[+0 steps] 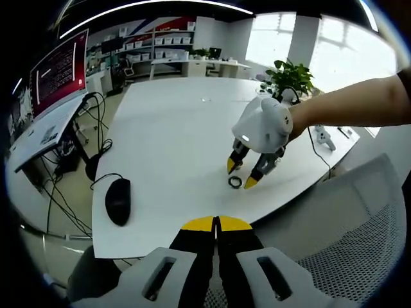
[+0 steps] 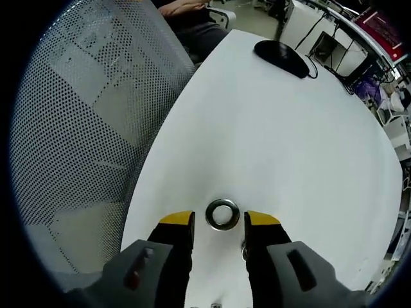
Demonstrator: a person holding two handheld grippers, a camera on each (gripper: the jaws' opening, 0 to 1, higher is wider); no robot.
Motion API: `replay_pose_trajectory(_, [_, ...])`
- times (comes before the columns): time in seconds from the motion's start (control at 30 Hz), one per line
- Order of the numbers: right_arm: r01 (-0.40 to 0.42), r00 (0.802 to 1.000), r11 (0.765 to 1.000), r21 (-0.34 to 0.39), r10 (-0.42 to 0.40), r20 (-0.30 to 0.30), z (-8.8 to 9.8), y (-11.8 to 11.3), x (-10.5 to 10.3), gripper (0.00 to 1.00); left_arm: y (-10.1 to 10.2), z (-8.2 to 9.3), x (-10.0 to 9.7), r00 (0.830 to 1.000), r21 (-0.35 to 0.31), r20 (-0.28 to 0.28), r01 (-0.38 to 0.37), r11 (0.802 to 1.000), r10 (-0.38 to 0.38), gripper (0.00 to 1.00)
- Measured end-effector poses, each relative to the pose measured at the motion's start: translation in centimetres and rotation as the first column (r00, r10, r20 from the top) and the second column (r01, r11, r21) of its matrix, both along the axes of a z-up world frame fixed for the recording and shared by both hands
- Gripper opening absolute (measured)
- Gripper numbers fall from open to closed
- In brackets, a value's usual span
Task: Place the washer onto the threaded stud by aligning its center hole with the stud, sliding it down to the base, and recovering from edge contact or off-axis alignment until the washer reaches the visible bottom stop.
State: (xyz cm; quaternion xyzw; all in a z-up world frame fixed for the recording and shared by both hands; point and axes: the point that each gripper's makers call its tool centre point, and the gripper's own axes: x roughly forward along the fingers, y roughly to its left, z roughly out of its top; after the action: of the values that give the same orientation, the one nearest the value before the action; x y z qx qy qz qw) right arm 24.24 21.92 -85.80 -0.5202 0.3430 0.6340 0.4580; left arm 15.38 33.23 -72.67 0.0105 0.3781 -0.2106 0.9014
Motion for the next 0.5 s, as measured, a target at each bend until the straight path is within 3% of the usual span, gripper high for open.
replay_pose_trajectory(0.5, [-0.028, 1.0, 0.999, -0.044, 0.029, 0.01, -1.2, -0.1, -0.1, 0.32, 0.0, 0.0, 0.0, 1.0, -0.001, 0.001, -0.003, 1.0, 0.003, 0.0])
